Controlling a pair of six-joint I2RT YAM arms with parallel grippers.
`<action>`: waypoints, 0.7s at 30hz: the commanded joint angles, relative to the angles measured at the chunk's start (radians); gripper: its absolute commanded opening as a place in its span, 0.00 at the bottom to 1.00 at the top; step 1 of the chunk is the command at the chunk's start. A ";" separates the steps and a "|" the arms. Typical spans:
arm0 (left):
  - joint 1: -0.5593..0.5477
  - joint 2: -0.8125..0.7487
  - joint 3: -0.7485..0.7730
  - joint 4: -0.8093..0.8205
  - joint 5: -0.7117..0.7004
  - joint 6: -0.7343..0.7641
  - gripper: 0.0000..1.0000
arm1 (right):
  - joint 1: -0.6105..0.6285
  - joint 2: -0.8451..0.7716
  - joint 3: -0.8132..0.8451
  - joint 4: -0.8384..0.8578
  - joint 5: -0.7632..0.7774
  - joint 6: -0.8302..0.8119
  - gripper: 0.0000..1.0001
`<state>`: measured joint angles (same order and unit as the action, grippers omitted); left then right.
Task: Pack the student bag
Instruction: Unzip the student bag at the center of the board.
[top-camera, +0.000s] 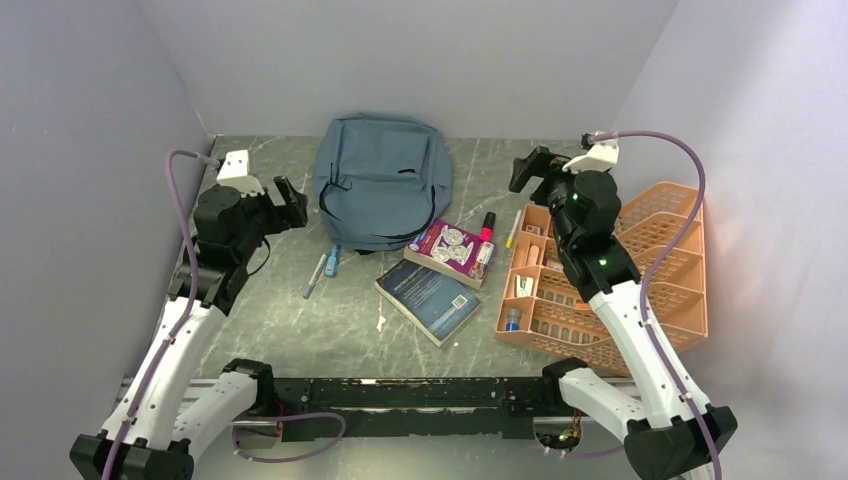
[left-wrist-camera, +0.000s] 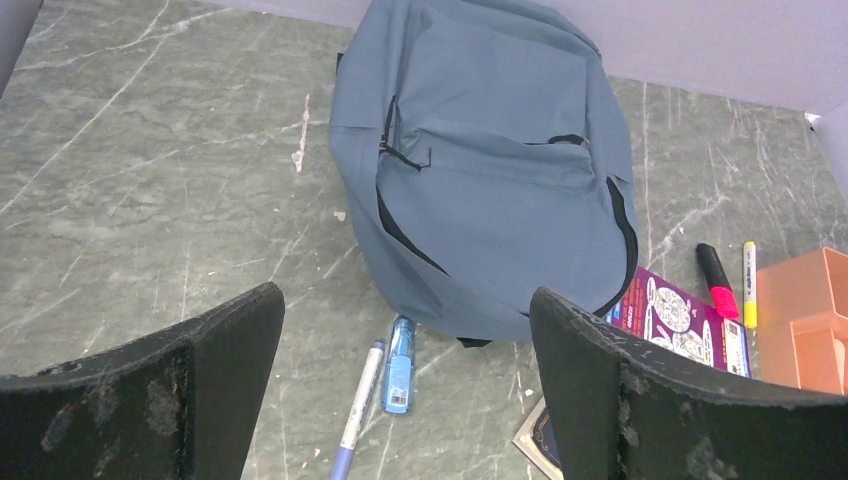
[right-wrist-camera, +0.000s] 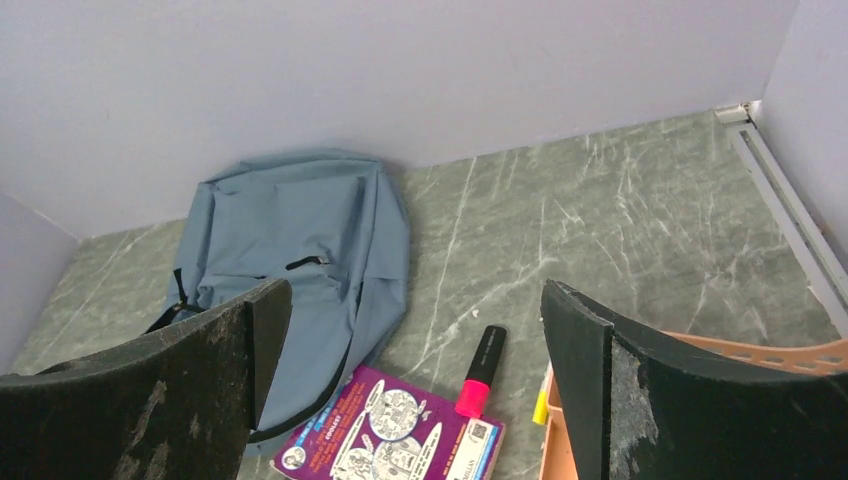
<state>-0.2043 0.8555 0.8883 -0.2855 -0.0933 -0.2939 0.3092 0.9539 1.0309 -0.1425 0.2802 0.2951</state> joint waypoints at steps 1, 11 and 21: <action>0.005 -0.013 0.004 -0.009 -0.018 0.004 0.97 | 0.003 -0.002 0.019 0.005 0.027 0.009 1.00; 0.005 -0.008 0.005 -0.019 -0.041 -0.012 0.97 | 0.003 -0.038 -0.003 0.024 0.040 -0.005 1.00; 0.004 0.129 0.025 -0.006 0.005 -0.231 0.94 | 0.003 -0.053 -0.036 0.053 -0.002 0.025 1.00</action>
<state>-0.2043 0.9115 0.8890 -0.3027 -0.1333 -0.3920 0.3092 0.9215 1.0210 -0.1314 0.2897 0.2981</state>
